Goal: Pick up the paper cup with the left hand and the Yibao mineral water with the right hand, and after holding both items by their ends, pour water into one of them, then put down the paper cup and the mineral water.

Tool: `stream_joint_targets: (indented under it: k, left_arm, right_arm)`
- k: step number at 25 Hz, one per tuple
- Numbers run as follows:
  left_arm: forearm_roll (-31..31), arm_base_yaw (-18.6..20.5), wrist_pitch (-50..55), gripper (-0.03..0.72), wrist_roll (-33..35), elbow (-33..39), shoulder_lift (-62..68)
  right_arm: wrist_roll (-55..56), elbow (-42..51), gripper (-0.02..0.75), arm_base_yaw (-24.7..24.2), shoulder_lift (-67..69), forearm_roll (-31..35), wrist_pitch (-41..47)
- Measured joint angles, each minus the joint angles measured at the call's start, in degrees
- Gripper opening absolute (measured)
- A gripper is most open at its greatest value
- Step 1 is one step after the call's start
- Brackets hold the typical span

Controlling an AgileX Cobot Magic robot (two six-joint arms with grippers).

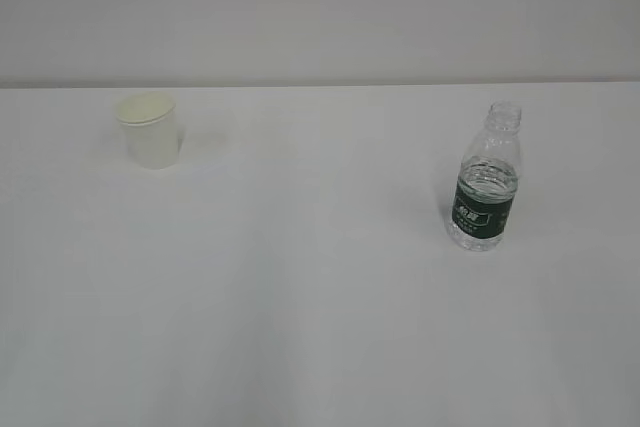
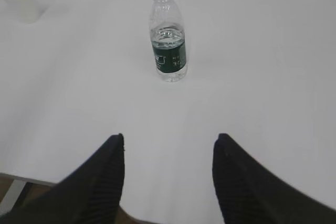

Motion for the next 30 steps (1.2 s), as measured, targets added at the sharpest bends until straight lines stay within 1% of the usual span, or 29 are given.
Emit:
stream_joint_targets:
  k: [3, 5, 10, 18, 20, 21, 22, 24, 26, 27, 30]
  left_arm:
    - [-3.16, 0.0, -9.19, 0.239, 0.0, -0.83, 0.12]
    - [-3.73, 0.0, -12.18, 0.239, 0.0, -0.92, 0.49]
    - [-3.73, 0.0, -15.34, 0.24, 0.0, -0.92, 5.98]
    - [-2.58, 0.0, -27.17, 0.246, 0.58, -0.92, 13.12]
    - [-2.08, 0.0, -29.17, 0.257, 0.58, -0.92, 13.79]
    - [-1.67, 0.0, -29.81, 0.271, 0.6, -0.92, 14.25]
    - [-1.13, 0.0, -30.11, 0.302, 0.7, -0.92, 14.6]
    - [-0.43, 0.0, -30.09, 0.39, 0.7, -0.92, 15.2]
    - [-0.29, 0.0, -30.16, 0.497, 0.7, -0.92, 15.96]
    - [-0.56, 0.0, -30.16, 0.533, 0.7, -0.92, 16.04]
    - [-2.84, 0.0, -31.41, 0.571, 0.7, -0.92, 16.19]
  right_arm:
    - [0.0, 0.0, 0.414, 0.0, 0.0, 1.56, -3.58]
    - [0.0, 0.0, 0.414, 0.0, 0.0, 2.77, -5.65]
    - [-0.1, 0.0, 0.414, 0.0, 0.0, 4.56, -8.53]
    - [-1.84, 0.0, 0.414, 0.0, 0.63, 5.66, -15.42]
    - [-2.74, 0.0, 0.414, 0.0, 0.63, 5.71, -17.0]
    - [-3.06, 0.0, 0.414, 0.0, 0.68, 5.8, -17.48]
    - [-3.44, 0.0, 0.414, 0.0, 0.9, 5.8, -17.98]
    - [-3.96, 0.0, 0.414, 0.0, 2.1, 5.84, -19.04]
    - [-4.65, 0.0, 0.414, 0.0, 4.01, 6.59, -19.79]
    - [-5.21, 0.0, 0.414, 0.0, 4.99, 7.29, -20.28]
    - [-9.18, 0.0, 0.414, 0.0, 8.7, 10.31, -22.47]
